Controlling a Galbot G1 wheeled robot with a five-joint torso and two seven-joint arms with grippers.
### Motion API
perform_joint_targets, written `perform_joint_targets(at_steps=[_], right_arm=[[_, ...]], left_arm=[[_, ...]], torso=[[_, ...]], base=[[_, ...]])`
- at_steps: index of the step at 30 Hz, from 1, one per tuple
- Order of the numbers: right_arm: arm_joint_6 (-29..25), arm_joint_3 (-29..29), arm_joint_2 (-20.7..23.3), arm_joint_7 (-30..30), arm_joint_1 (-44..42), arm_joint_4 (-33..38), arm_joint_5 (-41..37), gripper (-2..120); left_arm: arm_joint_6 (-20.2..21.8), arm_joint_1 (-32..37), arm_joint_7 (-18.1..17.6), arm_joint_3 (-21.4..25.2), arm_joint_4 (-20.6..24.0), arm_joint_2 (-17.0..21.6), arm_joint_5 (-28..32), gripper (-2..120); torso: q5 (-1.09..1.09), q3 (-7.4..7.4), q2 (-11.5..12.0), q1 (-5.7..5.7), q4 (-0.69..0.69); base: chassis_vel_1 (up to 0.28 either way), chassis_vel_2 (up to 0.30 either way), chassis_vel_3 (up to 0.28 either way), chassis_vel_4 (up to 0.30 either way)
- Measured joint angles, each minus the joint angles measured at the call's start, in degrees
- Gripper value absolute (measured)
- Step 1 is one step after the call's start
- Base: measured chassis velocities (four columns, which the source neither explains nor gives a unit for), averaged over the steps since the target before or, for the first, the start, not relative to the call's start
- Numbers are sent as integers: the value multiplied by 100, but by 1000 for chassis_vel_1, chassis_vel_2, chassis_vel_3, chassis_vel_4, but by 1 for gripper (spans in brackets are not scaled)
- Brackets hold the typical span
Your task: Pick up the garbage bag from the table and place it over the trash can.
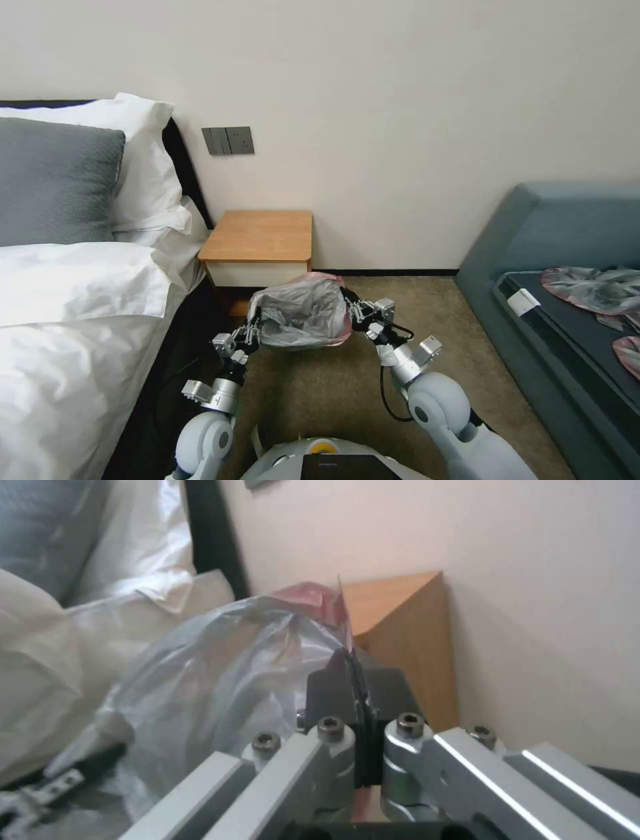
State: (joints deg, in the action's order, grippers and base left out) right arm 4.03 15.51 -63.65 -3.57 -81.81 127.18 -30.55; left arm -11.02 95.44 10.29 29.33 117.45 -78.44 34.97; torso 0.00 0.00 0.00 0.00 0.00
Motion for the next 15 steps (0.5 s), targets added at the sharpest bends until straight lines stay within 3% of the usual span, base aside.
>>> perform_joint_targets(at_steps=[9,15], right_arm=[[-43,105,87,1,-55,-57,164,0],[-128,51,30,-36,-214,-98,485,0]], left_arm=[[-35,-44,-57,112,40,6,215,8],[88,-84,-371,79,284,-18,770,8]], torso=[[0,0,0,0,0],[0,0,0,0,0]], base=[[0,0,0,0],[0,0,0,0]])
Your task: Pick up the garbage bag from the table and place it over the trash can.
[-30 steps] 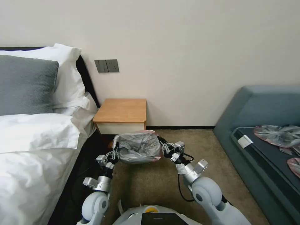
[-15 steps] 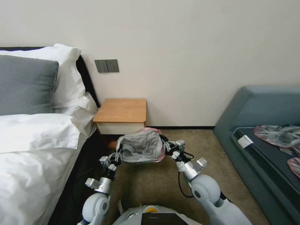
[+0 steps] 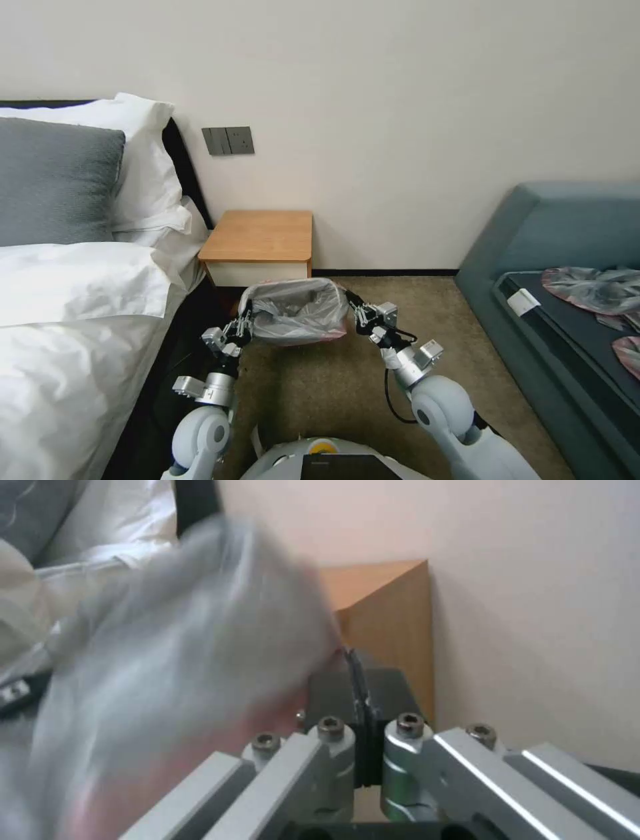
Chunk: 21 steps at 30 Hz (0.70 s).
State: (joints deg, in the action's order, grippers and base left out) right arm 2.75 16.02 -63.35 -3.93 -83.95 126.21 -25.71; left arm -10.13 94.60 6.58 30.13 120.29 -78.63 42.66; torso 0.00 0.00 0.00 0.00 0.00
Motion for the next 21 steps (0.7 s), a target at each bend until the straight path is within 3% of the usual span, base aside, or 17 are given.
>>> perform_joint_targets(at_steps=[7,15,21], right_arm=[[-210,-40,-145,-52,62,-228,536,0],[-348,34,-247,134,-108,-208,1045,0],[-370,105,-553,484,-447,242,1072,0]], left_arm=[[304,122,-214,-104,399,24,610,8],[299,111,-206,-51,295,8,521,8],[262,29,-203,86,131,-7,476,8]], torso=[[1,0,0,0,-1],[0,0,0,0,0],[0,0,0,0,0]], base=[[0,0,0,0],[0,0,0,0],[0,0,0,0]])
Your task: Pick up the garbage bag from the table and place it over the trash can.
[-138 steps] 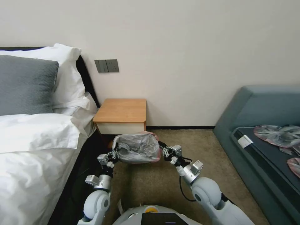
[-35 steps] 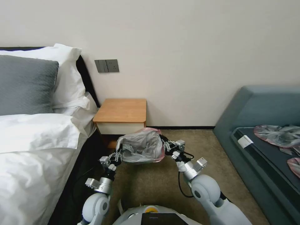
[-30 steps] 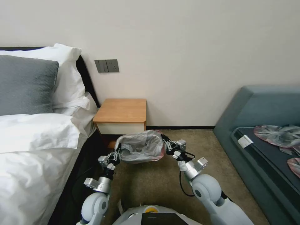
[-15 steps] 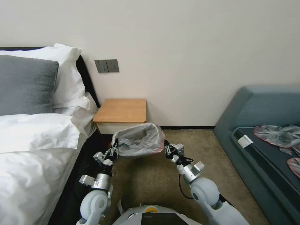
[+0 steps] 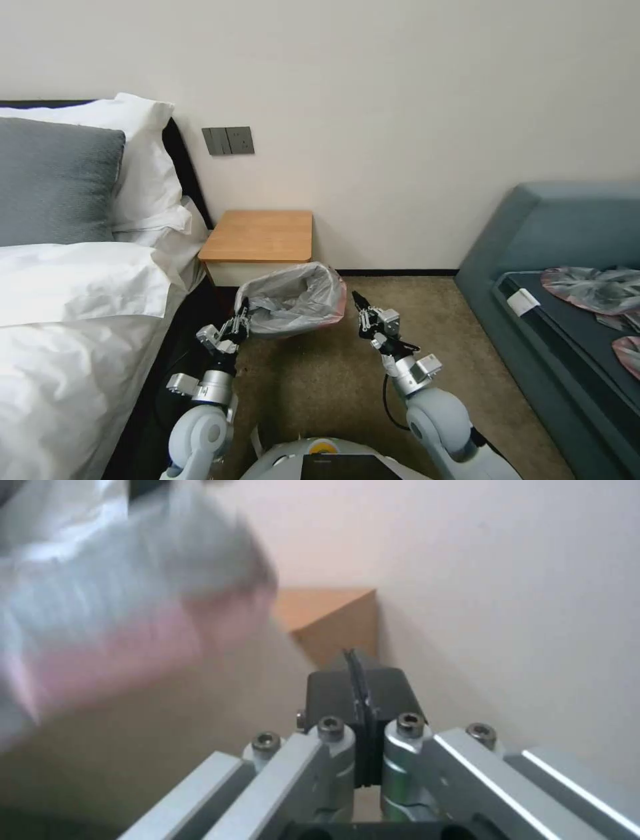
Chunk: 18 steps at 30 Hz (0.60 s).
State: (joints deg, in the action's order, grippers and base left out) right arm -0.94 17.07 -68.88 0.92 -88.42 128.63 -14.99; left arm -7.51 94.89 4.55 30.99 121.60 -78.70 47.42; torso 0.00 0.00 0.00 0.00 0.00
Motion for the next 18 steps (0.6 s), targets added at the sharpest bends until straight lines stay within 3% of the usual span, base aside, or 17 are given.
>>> perform_joint_targets(at_steps=[3,8,10,12,17,18], right_arm=[[14,12,-91,34,-58,145,-101,3],[537,-152,-261,165,-282,695,-1553,21],[576,-160,-280,170,-296,720,-1673,21],[678,-185,-370,170,-348,771,-2115,34],[825,-222,-613,188,-410,808,-2961,47],[825,-224,-697,176,-407,754,-3076,56]], left_arm=[[-9,-9,0,9,-48,9,-3,8],[-21,-34,-2,11,-136,18,-5,8],[-21,-37,-3,11,-140,18,-4,8],[-22,-52,-4,9,-145,18,5,8],[-23,-78,-6,11,-141,4,54,8],[-24,-78,-6,16,-133,-5,77,8]], torso=[[0,0,0,0,0],[-1,0,0,0,0],[-1,0,0,0,0],[0,0,0,0,0],[0,0,0,0,0],[0,0,0,0,0]], base=[[0,0,0,0],[0,0,0,0],[0,0,0,0],[0,0,0,0],[0,0,0,0],[0,0,0,0]])
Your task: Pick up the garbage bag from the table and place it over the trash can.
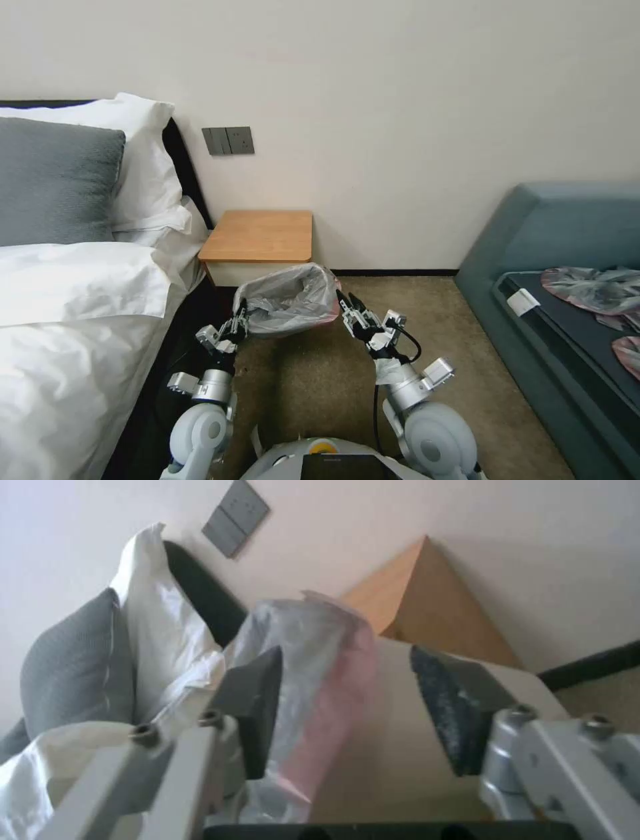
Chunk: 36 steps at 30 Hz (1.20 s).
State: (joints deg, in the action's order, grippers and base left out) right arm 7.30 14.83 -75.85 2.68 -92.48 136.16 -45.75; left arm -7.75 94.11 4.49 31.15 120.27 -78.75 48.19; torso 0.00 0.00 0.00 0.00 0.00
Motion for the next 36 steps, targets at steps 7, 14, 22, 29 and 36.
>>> perform_joint_targets(at_steps=[7,14,22,29,36], right_arm=[[-39,5,-226,-144,12,-143,-339,78],[-79,-30,-422,-314,95,-304,-351,76],[-124,-42,-505,-406,144,-420,-301,46],[-163,-50,-520,-464,168,-531,-267,22],[-216,-73,-538,-486,218,-574,-177,0]], left_arm=[[-2,4,0,14,39,-20,58,8],[-3,26,0,15,75,-48,75,8],[-8,65,2,-12,78,-79,74,8],[-8,70,3,-28,115,-90,66,8],[-8,83,7,-36,160,-80,61,8]], torso=[[0,0,0,0,0],[0,0,0,0,0],[0,0,0,0,0],[0,0,0,0,0],[0,0,0,0,0]], base=[[0,0,0,0],[0,0,0,0],[0,0,0,0],[0,0,0,0],[0,0,0,0]])
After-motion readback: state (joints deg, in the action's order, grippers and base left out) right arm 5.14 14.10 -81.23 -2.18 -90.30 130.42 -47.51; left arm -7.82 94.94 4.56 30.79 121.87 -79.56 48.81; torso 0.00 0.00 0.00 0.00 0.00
